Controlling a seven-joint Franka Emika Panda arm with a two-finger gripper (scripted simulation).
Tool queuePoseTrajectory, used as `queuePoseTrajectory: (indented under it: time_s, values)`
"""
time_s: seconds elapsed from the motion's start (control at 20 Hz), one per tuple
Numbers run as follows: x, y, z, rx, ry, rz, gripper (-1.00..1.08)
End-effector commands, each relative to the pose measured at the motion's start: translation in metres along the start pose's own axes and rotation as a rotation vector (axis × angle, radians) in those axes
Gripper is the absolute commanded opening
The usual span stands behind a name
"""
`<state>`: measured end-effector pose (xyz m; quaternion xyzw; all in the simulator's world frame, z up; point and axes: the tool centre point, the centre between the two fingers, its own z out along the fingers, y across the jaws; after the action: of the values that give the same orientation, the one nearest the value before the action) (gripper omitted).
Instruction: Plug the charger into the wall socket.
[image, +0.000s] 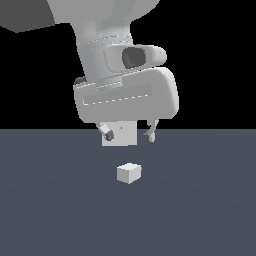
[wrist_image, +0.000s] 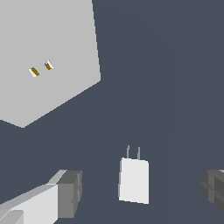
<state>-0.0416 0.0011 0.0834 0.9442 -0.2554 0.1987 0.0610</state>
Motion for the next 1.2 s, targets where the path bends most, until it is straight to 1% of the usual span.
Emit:
queuePoseTrajectory:
  time_s: [0.0,0.3,0.55,1.15]
  values:
    - [-0.002,0.001,0.004,-0.008,0.021,0.026,1.00]
    - [-0.007,0.004,0.012,-0.025,0.058,0.075,1.00]
    - [-0.009,0.005,0.017,-0.035,0.076,0.103,1.00]
    - [-0.011,0.005,0.020,-0.037,0.076,0.107,1.00]
